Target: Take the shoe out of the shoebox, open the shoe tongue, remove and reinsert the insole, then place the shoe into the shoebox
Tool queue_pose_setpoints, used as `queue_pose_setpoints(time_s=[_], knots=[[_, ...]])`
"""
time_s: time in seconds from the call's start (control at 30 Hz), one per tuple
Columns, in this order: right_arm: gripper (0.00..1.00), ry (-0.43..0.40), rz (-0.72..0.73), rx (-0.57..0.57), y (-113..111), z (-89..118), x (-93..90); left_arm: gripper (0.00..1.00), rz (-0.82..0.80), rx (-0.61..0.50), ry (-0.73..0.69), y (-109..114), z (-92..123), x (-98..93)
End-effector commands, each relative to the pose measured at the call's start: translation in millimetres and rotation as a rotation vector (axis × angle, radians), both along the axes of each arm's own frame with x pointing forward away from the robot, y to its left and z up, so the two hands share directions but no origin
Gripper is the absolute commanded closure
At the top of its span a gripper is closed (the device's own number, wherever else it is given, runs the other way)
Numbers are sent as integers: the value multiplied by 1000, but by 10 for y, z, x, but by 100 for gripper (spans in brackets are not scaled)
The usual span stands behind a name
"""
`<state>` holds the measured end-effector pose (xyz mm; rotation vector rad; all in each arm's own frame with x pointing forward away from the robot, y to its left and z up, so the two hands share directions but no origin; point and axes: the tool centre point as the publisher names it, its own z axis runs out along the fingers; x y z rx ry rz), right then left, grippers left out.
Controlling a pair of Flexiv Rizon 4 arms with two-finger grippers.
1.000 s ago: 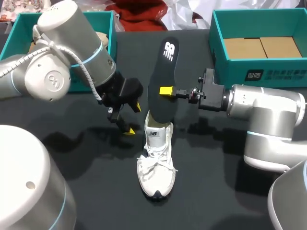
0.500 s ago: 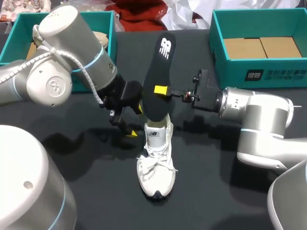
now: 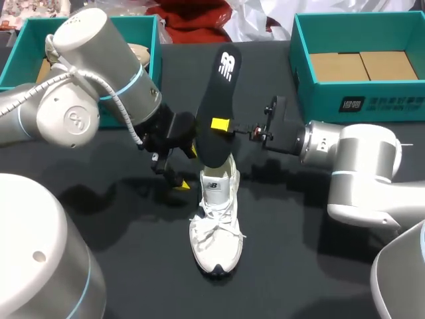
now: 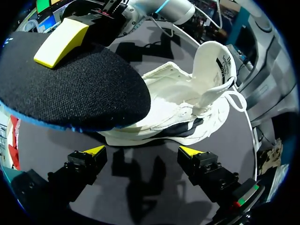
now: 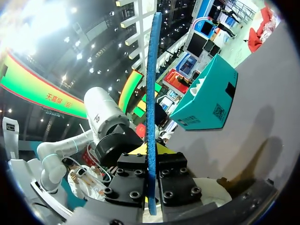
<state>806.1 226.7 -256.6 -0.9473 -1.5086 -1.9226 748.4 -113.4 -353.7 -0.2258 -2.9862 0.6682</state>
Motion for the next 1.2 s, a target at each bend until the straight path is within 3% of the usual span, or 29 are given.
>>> queue_pose_setpoints(time_s=[0.03,0.4,1.2], knots=[[100,-27,-30,20,45,-60,-27,0,0,-1,-1,-1,-13,-1],[100,-59,-64,75,22,-152,-40,0,0,-1,-1,-1,-13,-1],[100,-119,-26,47,-99,-274,-123,0,0,-1,-1,-1,-13,-1]])
